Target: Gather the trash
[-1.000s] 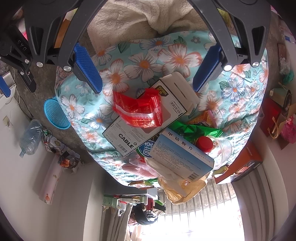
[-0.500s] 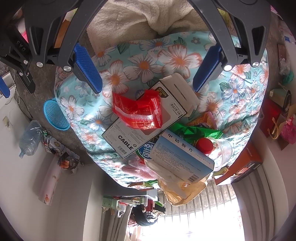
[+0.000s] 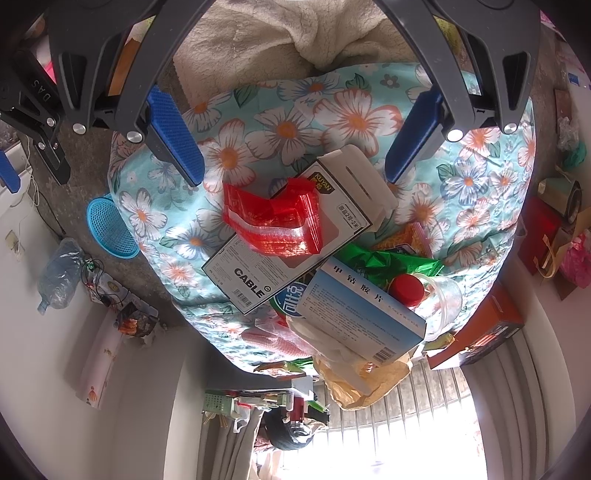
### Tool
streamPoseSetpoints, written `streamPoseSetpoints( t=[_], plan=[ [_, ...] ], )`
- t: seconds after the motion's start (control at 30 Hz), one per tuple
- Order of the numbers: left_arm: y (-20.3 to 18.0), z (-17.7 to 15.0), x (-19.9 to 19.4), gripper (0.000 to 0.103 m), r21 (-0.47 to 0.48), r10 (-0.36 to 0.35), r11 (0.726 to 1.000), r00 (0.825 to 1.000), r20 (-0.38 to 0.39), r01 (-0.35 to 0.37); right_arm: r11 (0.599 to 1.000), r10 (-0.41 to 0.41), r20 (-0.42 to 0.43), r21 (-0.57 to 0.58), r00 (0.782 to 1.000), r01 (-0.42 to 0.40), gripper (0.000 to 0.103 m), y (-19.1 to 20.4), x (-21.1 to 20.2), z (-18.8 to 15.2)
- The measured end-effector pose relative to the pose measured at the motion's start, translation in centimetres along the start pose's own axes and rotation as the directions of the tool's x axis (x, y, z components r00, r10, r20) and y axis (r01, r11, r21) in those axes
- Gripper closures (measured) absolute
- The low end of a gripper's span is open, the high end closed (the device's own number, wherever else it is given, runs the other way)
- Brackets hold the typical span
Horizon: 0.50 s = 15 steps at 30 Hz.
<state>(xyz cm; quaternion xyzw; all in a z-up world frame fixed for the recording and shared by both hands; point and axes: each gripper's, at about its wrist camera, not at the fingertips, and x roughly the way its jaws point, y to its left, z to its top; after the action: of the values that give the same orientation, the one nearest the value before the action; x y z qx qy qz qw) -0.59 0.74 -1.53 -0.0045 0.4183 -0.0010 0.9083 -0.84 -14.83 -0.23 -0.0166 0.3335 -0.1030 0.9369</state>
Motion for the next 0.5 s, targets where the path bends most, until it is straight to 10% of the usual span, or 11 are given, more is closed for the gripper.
streamPoseSetpoints(
  t=[0.5],
  plan=[
    [-0.02,0.30,0.30,0.009,0.006,-0.008,1.000,1.000,-0.013,0.008,1.000,0.001,-0.002,0.000,1.000,-0.001,0.006,0.22,0.05,0.30]
  ],
)
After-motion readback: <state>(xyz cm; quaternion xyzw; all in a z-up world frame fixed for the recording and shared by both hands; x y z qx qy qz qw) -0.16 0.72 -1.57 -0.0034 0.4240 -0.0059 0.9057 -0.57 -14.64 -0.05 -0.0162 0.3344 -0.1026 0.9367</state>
